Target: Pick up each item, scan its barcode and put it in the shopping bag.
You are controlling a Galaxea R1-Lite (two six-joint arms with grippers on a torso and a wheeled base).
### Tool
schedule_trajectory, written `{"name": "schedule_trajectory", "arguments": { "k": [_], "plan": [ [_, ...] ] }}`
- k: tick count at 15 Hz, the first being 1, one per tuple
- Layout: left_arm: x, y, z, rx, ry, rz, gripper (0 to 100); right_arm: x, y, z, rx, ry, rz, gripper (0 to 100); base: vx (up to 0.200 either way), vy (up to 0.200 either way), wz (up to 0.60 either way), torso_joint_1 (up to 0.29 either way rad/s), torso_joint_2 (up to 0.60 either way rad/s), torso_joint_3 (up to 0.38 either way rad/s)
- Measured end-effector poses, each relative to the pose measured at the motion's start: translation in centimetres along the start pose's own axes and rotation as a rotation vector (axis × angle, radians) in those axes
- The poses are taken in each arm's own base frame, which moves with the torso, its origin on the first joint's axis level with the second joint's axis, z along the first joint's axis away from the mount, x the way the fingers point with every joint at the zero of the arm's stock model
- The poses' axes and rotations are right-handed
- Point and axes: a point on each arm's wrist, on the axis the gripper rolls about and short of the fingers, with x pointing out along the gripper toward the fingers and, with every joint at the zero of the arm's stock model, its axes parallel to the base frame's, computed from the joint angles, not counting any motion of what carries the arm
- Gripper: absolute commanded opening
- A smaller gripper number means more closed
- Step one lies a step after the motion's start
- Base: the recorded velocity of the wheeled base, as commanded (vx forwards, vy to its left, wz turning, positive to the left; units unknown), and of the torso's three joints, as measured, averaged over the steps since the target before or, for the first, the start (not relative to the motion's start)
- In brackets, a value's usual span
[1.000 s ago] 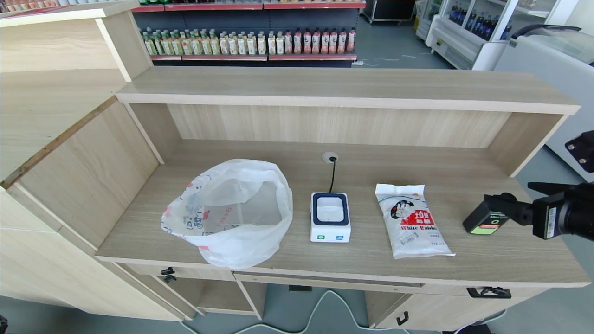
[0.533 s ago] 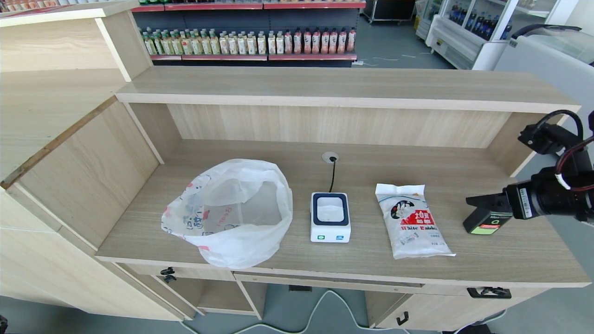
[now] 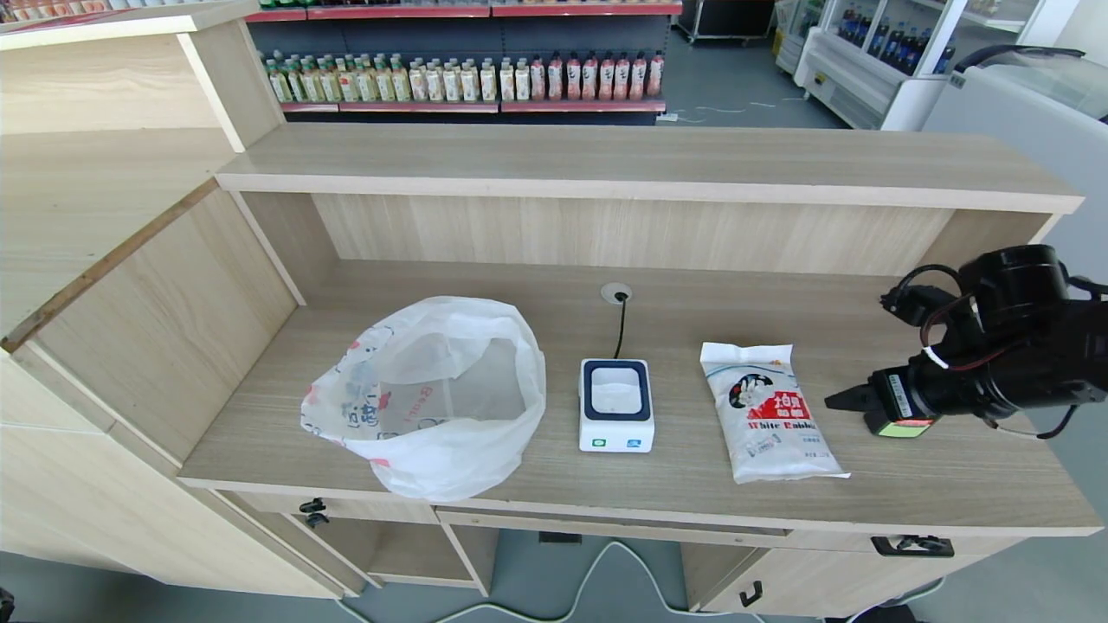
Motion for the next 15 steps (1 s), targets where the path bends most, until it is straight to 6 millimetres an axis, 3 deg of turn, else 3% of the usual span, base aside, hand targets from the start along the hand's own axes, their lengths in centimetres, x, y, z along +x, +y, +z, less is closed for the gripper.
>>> {"name": "schedule_trajectory", "arguments": {
  "k": [8,15],
  "plan": [
    [0.0,0.0,0.0,0.0,0.0,0.0,100,6.9,2.6,2.8,-0.039,0.01,0.078,100,0.0,0.0,0.0,0.0,0.0,0.0],
    [0.0,0.0,0.0,0.0,0.0,0.0,100,10.0,3.1,2.4,-0.049,0.054,0.097,100,0.0,0.0,0.0,0.0,0.0,0.0]
  ]
}}
